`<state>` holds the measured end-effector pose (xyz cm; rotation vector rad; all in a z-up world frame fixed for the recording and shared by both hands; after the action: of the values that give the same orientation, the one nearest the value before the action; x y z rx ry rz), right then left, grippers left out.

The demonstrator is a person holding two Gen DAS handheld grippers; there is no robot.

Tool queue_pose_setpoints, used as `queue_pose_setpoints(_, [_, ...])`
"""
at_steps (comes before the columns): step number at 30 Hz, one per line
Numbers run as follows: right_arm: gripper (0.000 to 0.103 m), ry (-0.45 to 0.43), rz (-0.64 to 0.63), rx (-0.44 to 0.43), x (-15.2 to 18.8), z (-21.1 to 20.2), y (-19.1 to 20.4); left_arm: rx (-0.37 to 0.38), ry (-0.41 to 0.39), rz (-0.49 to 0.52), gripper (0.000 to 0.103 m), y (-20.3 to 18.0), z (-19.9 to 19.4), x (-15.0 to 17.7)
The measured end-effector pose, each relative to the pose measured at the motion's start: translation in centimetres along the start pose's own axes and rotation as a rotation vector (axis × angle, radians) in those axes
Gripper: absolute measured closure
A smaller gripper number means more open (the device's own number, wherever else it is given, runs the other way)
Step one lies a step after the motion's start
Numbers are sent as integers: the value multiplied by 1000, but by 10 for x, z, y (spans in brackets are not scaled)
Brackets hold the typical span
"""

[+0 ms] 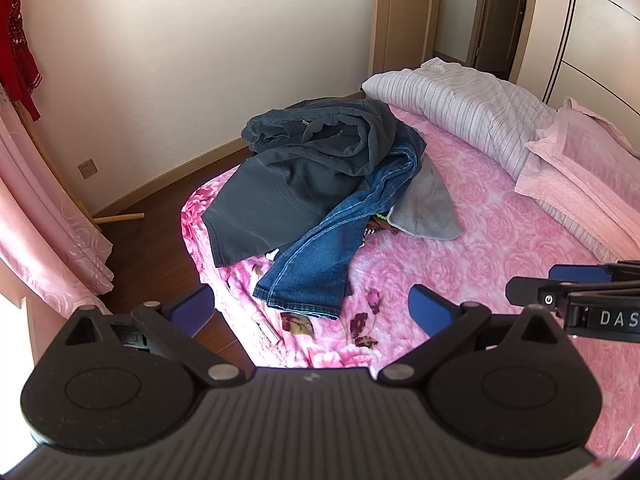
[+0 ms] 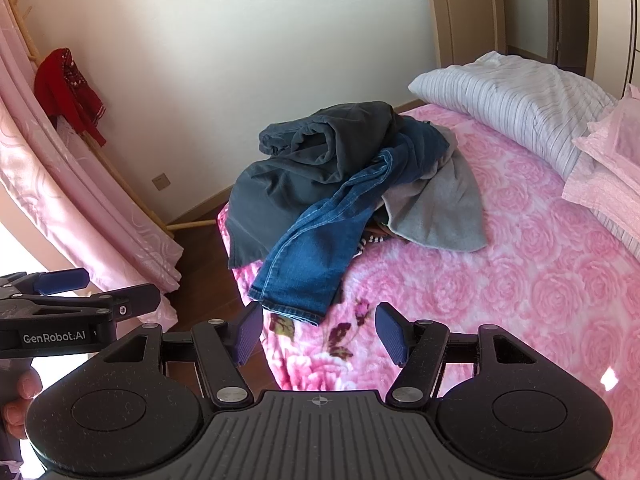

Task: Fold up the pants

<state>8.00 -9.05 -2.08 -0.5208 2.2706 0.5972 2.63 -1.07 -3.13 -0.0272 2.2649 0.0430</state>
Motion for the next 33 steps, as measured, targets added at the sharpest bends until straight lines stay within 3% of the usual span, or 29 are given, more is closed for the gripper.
queue_pose_setpoints(33, [44,10,-52,-54,4,-16,-30,-74,-21,-66,1,-27,-14,13])
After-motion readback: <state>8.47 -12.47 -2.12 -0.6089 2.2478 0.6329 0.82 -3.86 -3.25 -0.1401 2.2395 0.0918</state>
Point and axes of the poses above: each gripper's, at about its wrist camera, not at the fingertips, and z roughly the way its jaws point, y to its left, x to its underside, the point moved 4 cm from there along z, roughly the way its jaws point, and after that the axes turned 9 degrees about -y, right-handed, at the moved point
